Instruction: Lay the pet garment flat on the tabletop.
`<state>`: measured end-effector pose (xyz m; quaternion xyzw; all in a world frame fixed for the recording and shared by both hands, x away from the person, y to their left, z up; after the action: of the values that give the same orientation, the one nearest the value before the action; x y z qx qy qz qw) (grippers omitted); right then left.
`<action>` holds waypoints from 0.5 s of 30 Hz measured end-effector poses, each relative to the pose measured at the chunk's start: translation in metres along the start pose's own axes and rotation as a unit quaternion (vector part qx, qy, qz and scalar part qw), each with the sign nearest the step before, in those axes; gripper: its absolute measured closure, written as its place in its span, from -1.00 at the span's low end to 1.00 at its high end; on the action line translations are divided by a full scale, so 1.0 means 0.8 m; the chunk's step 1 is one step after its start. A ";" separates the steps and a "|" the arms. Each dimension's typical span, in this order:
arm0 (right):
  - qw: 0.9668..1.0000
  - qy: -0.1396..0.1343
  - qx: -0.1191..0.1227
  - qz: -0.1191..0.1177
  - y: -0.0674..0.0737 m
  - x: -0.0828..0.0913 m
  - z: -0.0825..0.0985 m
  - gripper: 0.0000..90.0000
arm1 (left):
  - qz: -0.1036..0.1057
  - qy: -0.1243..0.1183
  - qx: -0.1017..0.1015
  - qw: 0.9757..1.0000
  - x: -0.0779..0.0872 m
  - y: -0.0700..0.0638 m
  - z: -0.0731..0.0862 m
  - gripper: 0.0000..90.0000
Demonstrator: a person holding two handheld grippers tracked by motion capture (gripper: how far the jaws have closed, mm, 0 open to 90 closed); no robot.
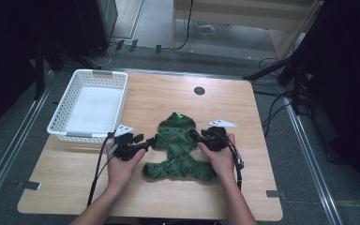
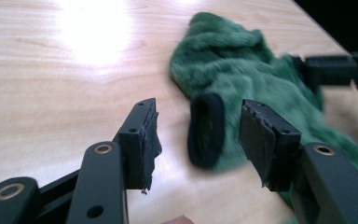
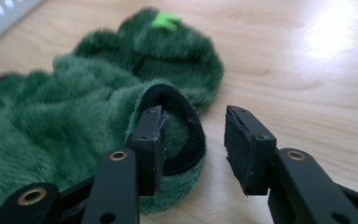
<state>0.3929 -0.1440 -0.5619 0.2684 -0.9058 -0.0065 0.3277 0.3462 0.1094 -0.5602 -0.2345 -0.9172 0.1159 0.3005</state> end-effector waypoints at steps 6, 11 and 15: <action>1.000 -0.001 0.010 0.010 0.004 -0.006 0.001 0.73 | -0.026 0.042 -0.020 0.999 -0.043 -0.012 -0.002 0.08; 0.999 0.012 0.040 0.025 0.001 -0.001 0.009 0.93 | -0.044 0.058 -0.044 0.996 -0.050 -0.013 0.004 0.74; 0.997 0.017 0.046 0.053 -0.014 0.006 0.019 0.96 | -0.046 0.062 -0.048 0.996 -0.051 -0.010 0.003 0.86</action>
<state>0.3864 -0.1586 -0.5733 0.2351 -0.9124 0.0568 0.3303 0.3710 0.0820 -0.5799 -0.2135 -0.9111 0.0428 0.3500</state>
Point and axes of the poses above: each handheld gripper's, and its own axes: x roughly backward along the jaws, z roughly out of its underside, y roughly to its left, the point moved 5 cm from there along -x, roughly forward along the jaws, and after that the axes turned 3 degrees about -y, right-handed, at the moved point
